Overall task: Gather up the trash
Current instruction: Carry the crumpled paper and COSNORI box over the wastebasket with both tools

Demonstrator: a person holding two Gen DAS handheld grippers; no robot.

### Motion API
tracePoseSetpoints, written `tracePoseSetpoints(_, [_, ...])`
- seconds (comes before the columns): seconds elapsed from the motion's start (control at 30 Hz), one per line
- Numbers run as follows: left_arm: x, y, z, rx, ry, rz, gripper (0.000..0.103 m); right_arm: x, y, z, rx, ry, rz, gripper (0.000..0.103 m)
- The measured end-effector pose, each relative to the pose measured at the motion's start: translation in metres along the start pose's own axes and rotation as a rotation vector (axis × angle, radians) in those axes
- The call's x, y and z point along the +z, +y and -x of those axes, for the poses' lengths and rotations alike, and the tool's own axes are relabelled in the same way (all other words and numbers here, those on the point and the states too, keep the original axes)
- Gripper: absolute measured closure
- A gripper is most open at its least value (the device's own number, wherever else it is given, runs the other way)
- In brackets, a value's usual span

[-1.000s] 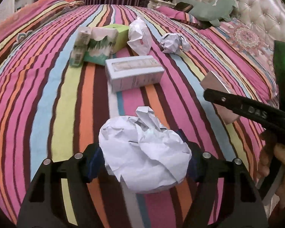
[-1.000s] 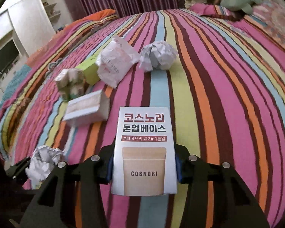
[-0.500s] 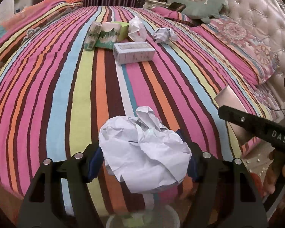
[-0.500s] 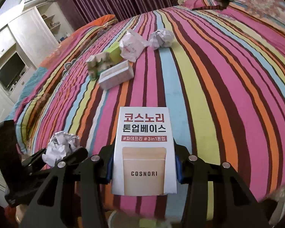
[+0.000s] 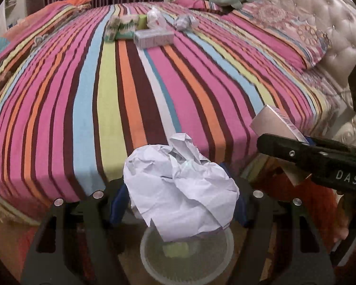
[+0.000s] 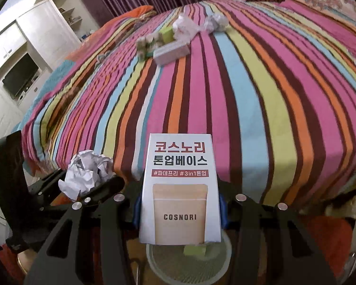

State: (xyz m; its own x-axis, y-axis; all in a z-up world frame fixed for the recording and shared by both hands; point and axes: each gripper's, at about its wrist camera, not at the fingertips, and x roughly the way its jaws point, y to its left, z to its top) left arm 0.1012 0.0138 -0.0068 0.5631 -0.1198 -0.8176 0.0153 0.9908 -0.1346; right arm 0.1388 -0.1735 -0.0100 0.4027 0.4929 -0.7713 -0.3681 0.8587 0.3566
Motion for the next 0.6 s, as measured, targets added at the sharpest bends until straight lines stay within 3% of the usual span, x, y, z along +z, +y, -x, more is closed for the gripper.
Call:
tracePoseSetpoints(0.37, [-0.056, 0.007, -0.008, -0.024, 0.142, 0.078, 0.034, -0.051, 0.005, -0.01, -0.026, 0.126, -0.046, 0.058])
tracePoseSetpoints(0.6, [-0.087, -0.004, -0.035, -0.053, 0.321, 0.041, 0.034, -0.077, -0.001, -0.031, -0.033, 0.25, -0.104, 0.058])
